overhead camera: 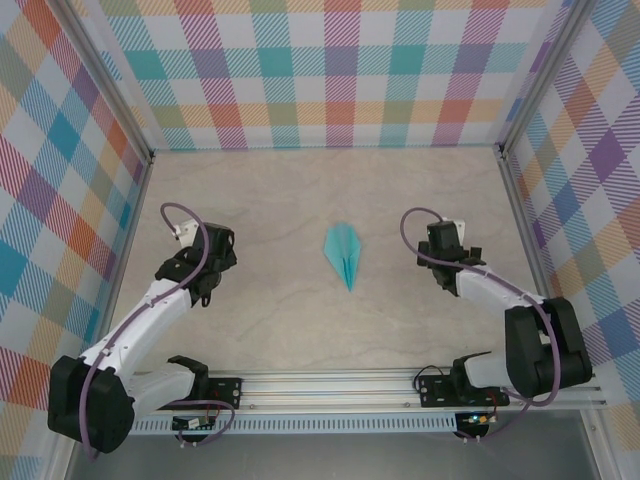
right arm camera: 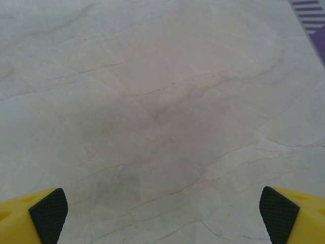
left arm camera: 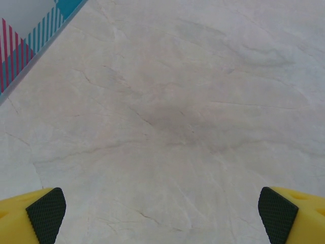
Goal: Fold a paper plane with a square sheet of paper (pick it up from the middle)
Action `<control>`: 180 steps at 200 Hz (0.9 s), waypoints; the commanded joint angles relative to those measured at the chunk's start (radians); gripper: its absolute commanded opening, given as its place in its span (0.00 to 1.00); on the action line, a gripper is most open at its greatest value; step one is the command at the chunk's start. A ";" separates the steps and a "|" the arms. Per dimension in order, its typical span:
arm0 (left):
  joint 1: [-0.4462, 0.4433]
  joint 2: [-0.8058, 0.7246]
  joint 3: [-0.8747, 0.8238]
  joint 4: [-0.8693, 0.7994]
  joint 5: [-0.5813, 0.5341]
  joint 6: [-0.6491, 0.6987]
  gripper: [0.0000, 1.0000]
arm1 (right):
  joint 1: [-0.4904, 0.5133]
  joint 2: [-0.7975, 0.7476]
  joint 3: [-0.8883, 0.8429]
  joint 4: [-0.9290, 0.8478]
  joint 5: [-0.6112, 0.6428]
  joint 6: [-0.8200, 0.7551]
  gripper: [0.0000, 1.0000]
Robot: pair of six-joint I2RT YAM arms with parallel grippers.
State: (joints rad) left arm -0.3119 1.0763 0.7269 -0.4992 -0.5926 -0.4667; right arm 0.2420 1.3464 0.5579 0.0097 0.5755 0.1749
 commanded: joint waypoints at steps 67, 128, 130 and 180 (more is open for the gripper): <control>0.084 0.044 -0.252 0.626 -0.034 0.320 1.00 | -0.117 0.086 -0.206 0.844 -0.354 -0.218 1.00; 0.140 0.236 -0.371 1.148 0.150 0.418 1.00 | -0.207 0.182 -0.157 0.829 -0.499 -0.162 1.00; 0.144 0.244 -0.371 1.161 0.158 0.418 1.00 | -0.207 0.182 -0.158 0.829 -0.498 -0.161 1.00; 0.196 0.503 -0.338 1.409 0.353 0.497 1.00 | -0.205 0.178 -0.162 0.830 -0.435 -0.137 1.00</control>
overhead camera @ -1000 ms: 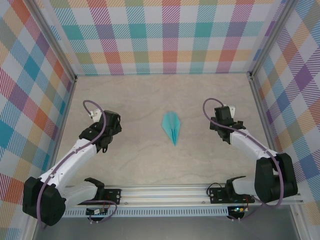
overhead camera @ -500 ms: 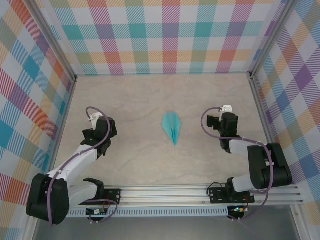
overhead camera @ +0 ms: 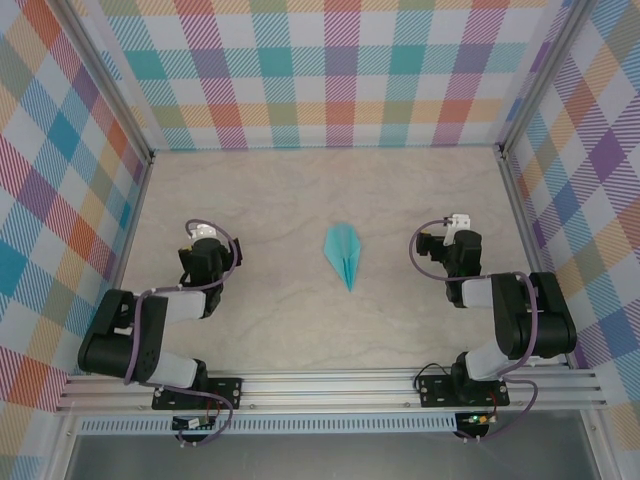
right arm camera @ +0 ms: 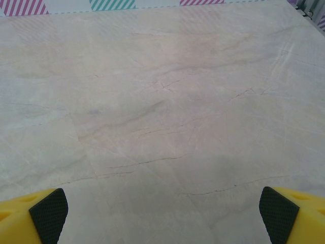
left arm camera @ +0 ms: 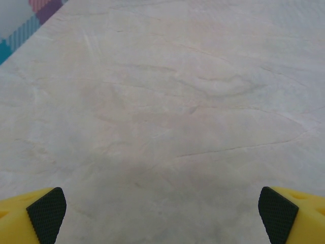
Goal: Fold a paper plane with a square sheet of paper (pick it up from the middle)
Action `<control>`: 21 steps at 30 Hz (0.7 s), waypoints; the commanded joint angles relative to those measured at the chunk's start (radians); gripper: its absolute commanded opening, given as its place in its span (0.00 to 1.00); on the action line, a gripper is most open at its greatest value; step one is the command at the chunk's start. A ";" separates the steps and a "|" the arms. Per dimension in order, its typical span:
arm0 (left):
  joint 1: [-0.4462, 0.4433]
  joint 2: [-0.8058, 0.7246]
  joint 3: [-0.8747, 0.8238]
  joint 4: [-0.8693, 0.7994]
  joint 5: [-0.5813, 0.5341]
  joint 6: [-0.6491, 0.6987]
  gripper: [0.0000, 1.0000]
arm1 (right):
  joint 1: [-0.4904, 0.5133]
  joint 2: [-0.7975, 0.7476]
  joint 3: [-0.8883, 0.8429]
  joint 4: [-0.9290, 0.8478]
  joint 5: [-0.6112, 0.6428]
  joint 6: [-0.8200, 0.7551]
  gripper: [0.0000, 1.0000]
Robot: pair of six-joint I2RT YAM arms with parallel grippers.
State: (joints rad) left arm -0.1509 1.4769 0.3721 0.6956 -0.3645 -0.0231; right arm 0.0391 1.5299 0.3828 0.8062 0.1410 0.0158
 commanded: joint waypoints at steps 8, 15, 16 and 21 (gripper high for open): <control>0.069 0.087 0.028 0.152 0.151 0.019 1.00 | -0.004 -0.005 0.014 0.031 -0.002 0.021 1.00; 0.068 0.087 0.027 0.151 0.151 0.020 1.00 | -0.003 -0.005 0.014 0.030 -0.004 0.021 1.00; 0.067 0.088 0.028 0.151 0.151 0.019 1.00 | -0.003 -0.005 0.016 0.028 -0.004 0.020 1.00; 0.067 0.088 0.028 0.151 0.151 0.021 1.00 | -0.003 -0.005 0.016 0.028 -0.005 0.019 1.00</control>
